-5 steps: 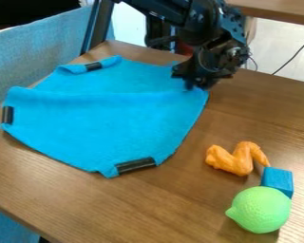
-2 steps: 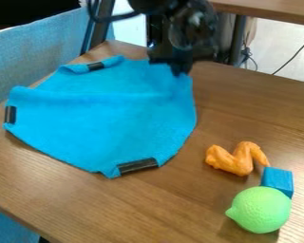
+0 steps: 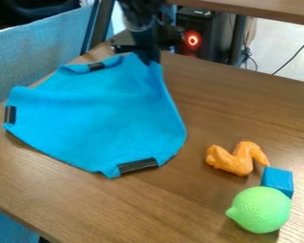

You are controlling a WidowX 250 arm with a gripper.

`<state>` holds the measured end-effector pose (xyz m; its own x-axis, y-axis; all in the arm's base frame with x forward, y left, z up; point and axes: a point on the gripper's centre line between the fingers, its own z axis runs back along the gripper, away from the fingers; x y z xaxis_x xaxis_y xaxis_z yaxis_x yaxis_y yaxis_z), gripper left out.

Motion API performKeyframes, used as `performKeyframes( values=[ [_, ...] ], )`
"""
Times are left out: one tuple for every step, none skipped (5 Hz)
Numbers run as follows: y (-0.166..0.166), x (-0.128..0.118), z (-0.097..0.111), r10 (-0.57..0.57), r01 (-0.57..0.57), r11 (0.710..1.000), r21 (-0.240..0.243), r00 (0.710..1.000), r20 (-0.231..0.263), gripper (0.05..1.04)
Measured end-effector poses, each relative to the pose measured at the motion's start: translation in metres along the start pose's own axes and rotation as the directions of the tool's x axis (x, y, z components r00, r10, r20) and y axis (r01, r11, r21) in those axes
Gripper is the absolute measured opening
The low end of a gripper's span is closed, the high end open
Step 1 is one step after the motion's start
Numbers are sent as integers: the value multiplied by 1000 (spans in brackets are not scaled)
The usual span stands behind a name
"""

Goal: Fold the cloth from top right to bottom left

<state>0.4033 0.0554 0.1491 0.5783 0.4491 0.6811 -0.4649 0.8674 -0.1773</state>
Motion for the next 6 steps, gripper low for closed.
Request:
performKeyframes(
  values=[
    [34,-17,9,-31,31,1000,-6,997,-67,53],
    [71,-23,22,-29,30,999,14,994,-110,53],
    [103,-24,35,-29,33,999,29,990,-137,53],
    [133,-21,43,-33,37,999,26,990,-134,53],
    [163,-24,47,-44,47,999,21,992,-122,53],
    [188,-24,53,-68,69,998,6,993,-101,52]
  ],
)
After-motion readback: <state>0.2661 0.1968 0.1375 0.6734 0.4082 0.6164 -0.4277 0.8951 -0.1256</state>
